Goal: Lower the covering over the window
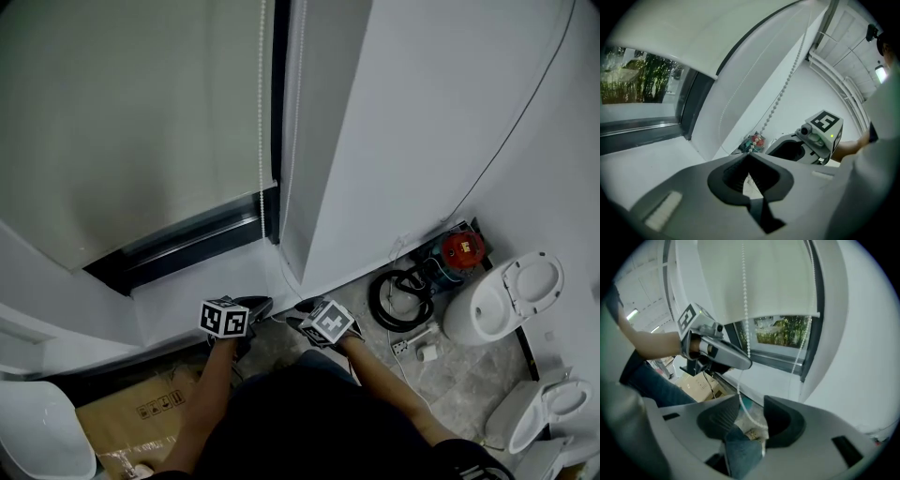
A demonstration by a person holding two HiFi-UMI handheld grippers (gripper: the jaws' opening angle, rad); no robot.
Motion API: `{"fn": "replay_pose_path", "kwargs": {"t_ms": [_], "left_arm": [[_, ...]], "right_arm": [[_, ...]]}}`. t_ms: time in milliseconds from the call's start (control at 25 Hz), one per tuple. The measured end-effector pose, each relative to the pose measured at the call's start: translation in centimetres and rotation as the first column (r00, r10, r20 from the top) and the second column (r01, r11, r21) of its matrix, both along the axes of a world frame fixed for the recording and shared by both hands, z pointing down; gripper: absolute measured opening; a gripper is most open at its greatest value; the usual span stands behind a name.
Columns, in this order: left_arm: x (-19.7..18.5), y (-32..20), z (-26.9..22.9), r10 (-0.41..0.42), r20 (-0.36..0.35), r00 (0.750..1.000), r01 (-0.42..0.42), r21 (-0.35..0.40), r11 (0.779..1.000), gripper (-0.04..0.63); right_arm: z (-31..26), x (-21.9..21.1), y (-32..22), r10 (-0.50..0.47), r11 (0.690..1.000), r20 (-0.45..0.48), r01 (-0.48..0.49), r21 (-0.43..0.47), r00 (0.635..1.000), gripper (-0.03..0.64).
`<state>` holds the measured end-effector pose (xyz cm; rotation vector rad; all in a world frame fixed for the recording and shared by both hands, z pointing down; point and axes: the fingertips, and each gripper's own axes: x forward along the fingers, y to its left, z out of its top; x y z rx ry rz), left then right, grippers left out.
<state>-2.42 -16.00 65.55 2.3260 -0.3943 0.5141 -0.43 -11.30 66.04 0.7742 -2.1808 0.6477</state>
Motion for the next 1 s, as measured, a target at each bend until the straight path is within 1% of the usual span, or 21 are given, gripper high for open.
{"fn": "replay_pose_path", "kwargs": {"t_ms": [40, 160, 240, 320, 400, 520, 640, 760, 840, 920, 1000], "left_arm": [[0.1, -0.1, 0.0, -0.002, -0.004, 1.000, 0.002, 0.000, 1.000, 0.014], [0.2, -0.3, 0.1, -0.012, -0.008, 1.000, 0.012, 0.000, 1.000, 0.014], [0.2, -0.7, 0.1, -0.020, -0.003, 1.000, 0.020, 0.006, 1.000, 0.014], [0.1, -1.2, 0.1, -0.037, 0.006, 0.999, 0.036, 0.021, 0.999, 0.014], [0.0, -1.7, 0.2, -0.061, 0.016, 0.998, 0.060, 0.048, 0.997, 0.014], [-0.3, -2.1, 0.2, -0.103, 0.015, 0.995, 0.101, 0.084, 0.991, 0.014], [-0.7, -2.5, 0.3, -0.146, 0.009, 0.989, 0.144, 0.104, 0.984, 0.014], [-0.9, -2.8, 0.3, -0.174, 0.011, 0.985, 0.171, 0.130, 0.977, 0.014], [-1.3, -3.2, 0.2, -0.217, 0.018, 0.976, 0.211, 0.171, 0.962, 0.014], [-2.0, -3.7, 0.0, -0.281, 0.034, 0.959, 0.264, 0.243, 0.933, 0.015], [-2.9, -4.3, -0.4, -0.348, 0.044, 0.936, 0.319, 0.302, 0.898, 0.015]], "right_arm": [[-0.7, 0.2, -0.2, 0.011, 1.000, 0.022, -0.011, 0.014, 1.000, 0.155], [-4.0, 1.2, -1.3, 0.073, 0.990, 0.087, -0.082, 0.111, 0.994, 0.161], [-7.1, 2.1, -2.3, 0.119, 0.971, 0.130, -0.142, 0.191, 0.984, 0.161], [-10.3, 2.8, -3.3, 0.156, 0.942, 0.157, -0.195, 0.274, 0.975, 0.161], [-13.4, 3.6, -4.2, 0.193, 0.901, 0.178, -0.246, 0.358, 0.965, 0.161], [-18.0, 4.6, -5.3, 0.230, 0.820, 0.237, -0.319, 0.475, 0.944, 0.156], [-21.5, 5.3, -5.7, 0.248, 0.746, 0.291, -0.374, 0.552, 0.924, 0.092], [-24.3, 6.0, -5.8, 0.253, 0.682, 0.345, -0.420, 0.598, 0.904, 0.032], [-25.8, 6.3, -5.7, 0.252, 0.639, 0.379, -0.447, 0.626, 0.890, 0.014], [-26.6, 6.6, -5.7, 0.255, 0.608, 0.377, -0.451, 0.654, 0.890, 0.012], [-26.8, 6.8, -5.7, 0.262, 0.590, 0.352, -0.438, 0.678, 0.899, 0.012]]}}
